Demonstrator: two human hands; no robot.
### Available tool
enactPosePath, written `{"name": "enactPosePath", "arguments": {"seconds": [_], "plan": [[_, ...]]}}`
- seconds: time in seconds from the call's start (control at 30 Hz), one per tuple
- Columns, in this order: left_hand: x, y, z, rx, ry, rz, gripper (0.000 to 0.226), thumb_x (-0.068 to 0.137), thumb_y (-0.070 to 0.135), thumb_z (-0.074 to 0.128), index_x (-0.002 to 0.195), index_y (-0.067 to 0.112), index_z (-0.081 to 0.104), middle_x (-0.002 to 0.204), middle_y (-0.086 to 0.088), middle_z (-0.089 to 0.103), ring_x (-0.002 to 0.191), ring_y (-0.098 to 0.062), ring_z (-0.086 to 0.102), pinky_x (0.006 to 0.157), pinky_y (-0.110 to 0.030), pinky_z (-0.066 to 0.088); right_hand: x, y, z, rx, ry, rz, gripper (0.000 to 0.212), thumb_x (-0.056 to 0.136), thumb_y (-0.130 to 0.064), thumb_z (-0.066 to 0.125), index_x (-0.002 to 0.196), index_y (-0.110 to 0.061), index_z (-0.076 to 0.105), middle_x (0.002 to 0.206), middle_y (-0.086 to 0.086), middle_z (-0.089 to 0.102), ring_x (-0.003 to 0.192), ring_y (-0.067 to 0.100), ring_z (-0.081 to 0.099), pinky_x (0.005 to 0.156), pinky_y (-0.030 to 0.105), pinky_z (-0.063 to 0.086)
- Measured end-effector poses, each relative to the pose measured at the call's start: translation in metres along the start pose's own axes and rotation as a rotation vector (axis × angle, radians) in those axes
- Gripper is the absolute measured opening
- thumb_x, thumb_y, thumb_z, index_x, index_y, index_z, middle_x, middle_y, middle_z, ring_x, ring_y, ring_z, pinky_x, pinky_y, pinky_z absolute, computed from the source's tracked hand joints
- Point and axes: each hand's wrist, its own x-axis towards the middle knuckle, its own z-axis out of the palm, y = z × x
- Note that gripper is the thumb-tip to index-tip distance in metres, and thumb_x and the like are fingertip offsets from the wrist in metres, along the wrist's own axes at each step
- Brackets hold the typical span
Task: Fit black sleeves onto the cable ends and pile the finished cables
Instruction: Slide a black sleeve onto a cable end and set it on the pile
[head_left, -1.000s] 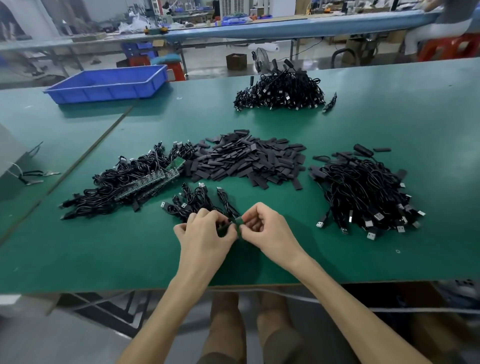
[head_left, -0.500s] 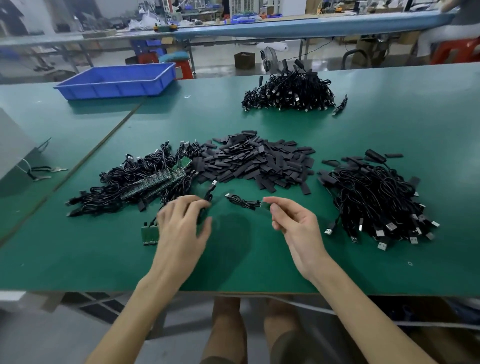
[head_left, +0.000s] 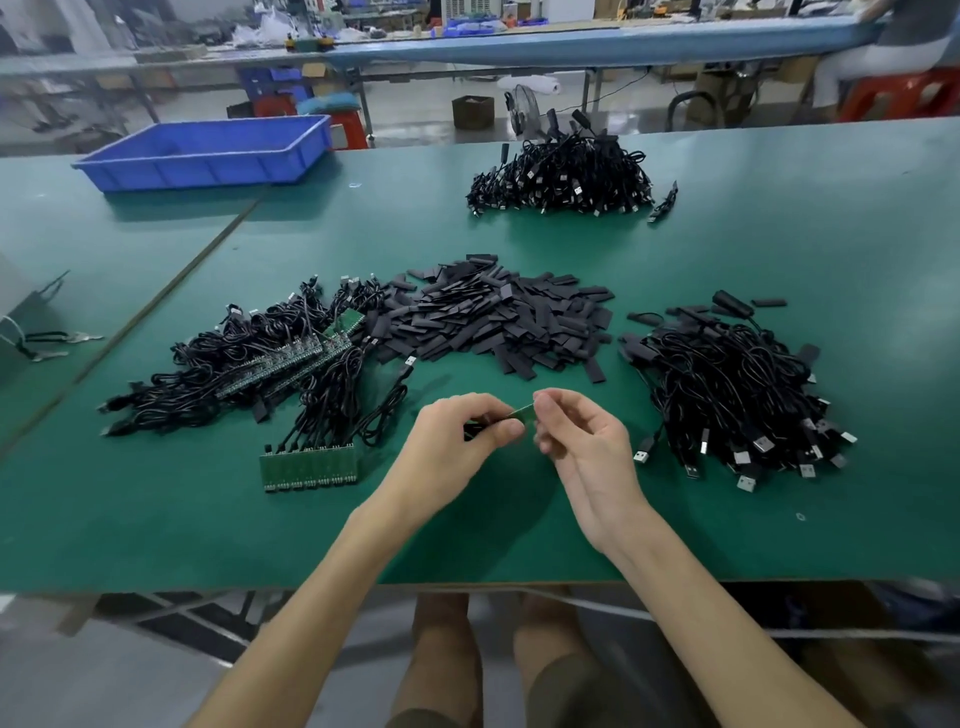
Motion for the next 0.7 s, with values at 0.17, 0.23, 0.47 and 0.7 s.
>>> {"name": "enactPosePath", "arguments": {"seconds": [0.17,0.23,0.47,0.7], "plan": [[0.000,0.009,0.001,-0.397,0.110,-0.141,0.004,0.089,0.013,0.076,0.086,0.014,0.077,0.067,0.006,0.069,0.064,-0.006,0.058,0.065,-0.018,0.046,-0.001,0.004,0.004,-0.232,-0.127,-0.090,0.047,0.083,-0.044,0.073,0.118,-0.014,0.074,0.112,-0.003,0.077,0.106,0.011,0.068,0.092,0.025,0.051],[0.000,0.013,0.003,-0.470,0.093,-0.191,0.004,0.087,0.014,0.079,0.089,0.011,0.078,0.067,-0.002,0.072,0.061,-0.008,0.061,0.061,-0.018,0.047,-0.002,0.002,0.006,-0.237,-0.177,-0.081,0.042,0.088,-0.040,0.070,0.122,-0.016,0.074,0.121,0.002,0.076,0.120,0.016,0.067,0.104,0.029,0.051],[0.013,0.011,-0.003,-0.461,-0.071,-0.213,0.016,0.084,0.024,0.083,0.096,0.016,0.077,0.091,0.000,0.079,0.087,-0.015,0.076,0.077,-0.024,0.059,-0.001,-0.002,0.006,-0.019,-0.116,-0.021,0.027,0.098,-0.026,0.060,0.106,-0.006,0.076,0.114,0.013,0.077,0.111,0.027,0.071,0.095,0.032,0.055],[0.081,-0.036,-0.002,0.019,0.175,-0.282,0.012,0.098,0.010,0.062,0.107,0.014,0.068,0.095,-0.002,0.071,0.086,-0.020,0.069,0.082,-0.041,0.058,0.001,0.001,0.005,-0.101,-0.003,-0.030,0.029,0.108,-0.026,0.047,0.098,-0.007,0.066,0.075,0.006,0.066,0.073,0.021,0.065,0.077,0.032,0.053]]}}
